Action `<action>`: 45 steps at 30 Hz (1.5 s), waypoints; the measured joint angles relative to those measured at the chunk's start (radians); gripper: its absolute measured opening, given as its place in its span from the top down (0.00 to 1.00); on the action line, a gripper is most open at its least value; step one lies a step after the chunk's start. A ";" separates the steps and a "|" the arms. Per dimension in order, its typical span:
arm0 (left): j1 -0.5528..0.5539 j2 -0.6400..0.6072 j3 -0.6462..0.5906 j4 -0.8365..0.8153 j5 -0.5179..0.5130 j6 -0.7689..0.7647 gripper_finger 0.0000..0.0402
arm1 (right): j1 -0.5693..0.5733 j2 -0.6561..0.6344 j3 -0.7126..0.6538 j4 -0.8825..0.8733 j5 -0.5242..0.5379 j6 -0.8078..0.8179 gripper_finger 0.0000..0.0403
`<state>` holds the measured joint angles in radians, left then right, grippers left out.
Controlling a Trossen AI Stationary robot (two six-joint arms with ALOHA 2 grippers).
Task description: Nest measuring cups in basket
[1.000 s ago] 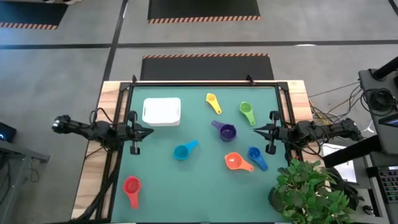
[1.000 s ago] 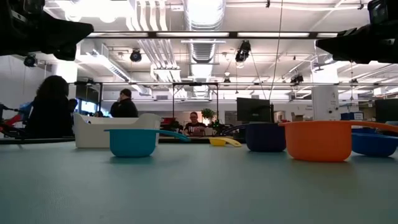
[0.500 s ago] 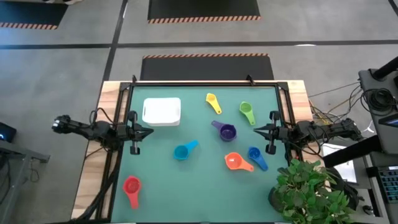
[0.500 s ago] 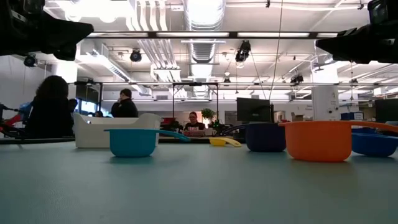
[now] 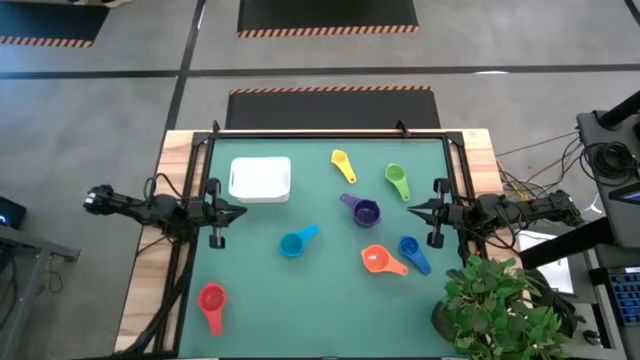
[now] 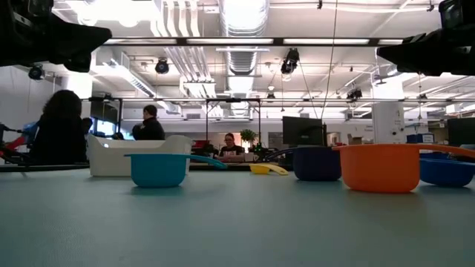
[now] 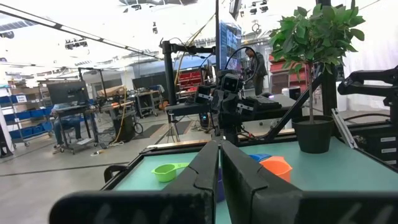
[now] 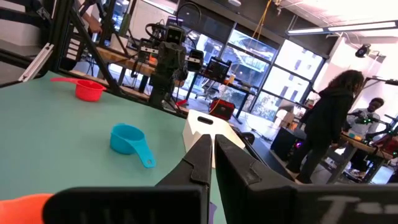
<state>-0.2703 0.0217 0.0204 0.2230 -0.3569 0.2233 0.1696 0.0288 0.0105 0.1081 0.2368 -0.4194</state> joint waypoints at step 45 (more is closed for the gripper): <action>0.000 0.019 0.000 0.402 0.016 -0.278 1.00 | 0.000 0.000 0.003 0.197 0.119 0.426 0.98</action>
<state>-0.2703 0.0411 0.0204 0.6250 -0.3406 -0.0543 0.1696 0.0288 0.0130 0.3050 0.3558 0.0062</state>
